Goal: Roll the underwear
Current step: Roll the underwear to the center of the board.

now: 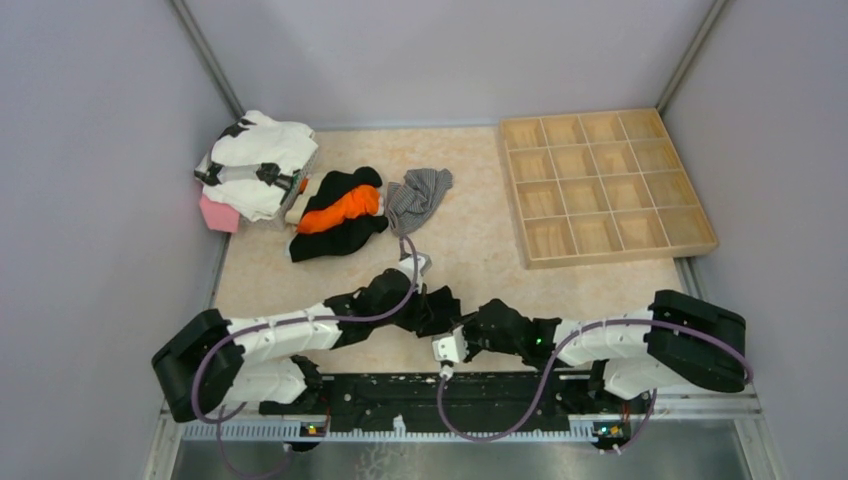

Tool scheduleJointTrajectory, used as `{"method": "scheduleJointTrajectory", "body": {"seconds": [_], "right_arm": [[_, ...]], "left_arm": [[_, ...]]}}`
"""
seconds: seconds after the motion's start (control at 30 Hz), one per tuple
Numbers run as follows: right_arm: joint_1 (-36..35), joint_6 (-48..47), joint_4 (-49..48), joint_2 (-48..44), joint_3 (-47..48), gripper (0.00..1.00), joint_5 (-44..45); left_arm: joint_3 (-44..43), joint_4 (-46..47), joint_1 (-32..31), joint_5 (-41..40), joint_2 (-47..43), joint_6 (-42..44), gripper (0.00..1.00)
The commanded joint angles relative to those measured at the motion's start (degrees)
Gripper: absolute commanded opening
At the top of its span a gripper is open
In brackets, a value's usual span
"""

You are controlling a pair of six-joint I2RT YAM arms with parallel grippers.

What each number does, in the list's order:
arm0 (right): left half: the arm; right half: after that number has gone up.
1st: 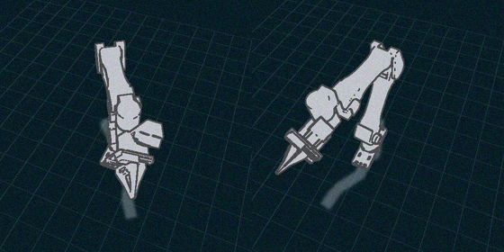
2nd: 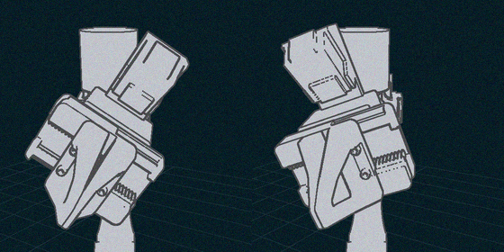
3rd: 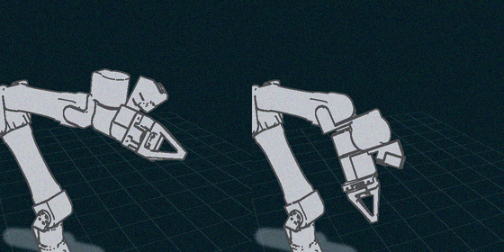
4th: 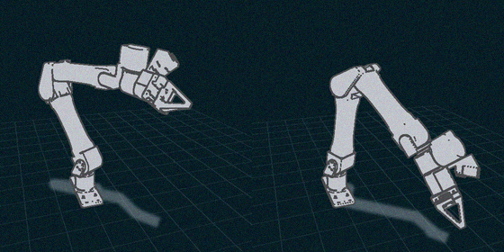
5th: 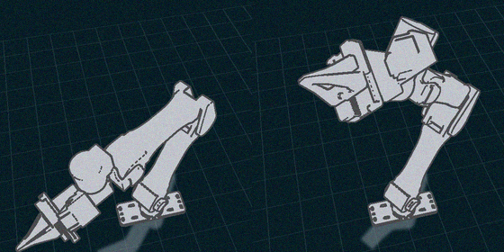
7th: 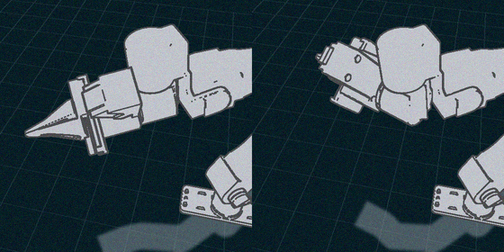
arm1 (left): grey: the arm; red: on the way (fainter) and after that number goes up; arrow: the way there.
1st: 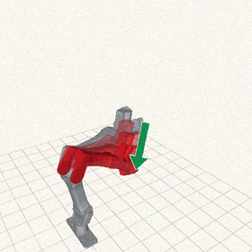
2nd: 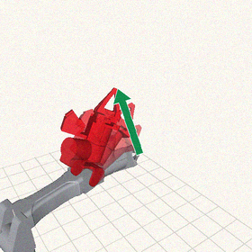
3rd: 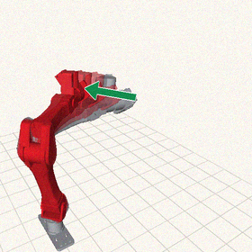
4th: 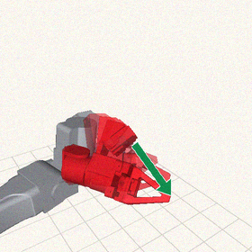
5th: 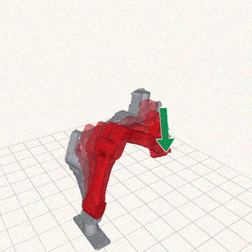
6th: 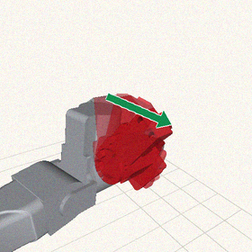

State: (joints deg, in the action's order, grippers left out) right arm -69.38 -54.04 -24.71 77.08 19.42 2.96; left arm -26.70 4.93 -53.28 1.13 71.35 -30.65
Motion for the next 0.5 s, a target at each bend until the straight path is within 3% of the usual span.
{"method": "scheduleJointTrajectory", "body": {"seconds": [0.0, 0.47], "right_arm": [[-0.75, 14.43, 7.1, -3.93, 4.92, 0.0, -7.74], [-0.76, 31.55, 14.94, 0.96, 12.63, 0.0, -14.35]], "left_arm": [[3.09, -7.34, 0.5, -5.29, -7.7, -2.11, 0.0], [7.23, -8.07, 0.63, -4.93, -10.2, -3.52, 0.0]]}}
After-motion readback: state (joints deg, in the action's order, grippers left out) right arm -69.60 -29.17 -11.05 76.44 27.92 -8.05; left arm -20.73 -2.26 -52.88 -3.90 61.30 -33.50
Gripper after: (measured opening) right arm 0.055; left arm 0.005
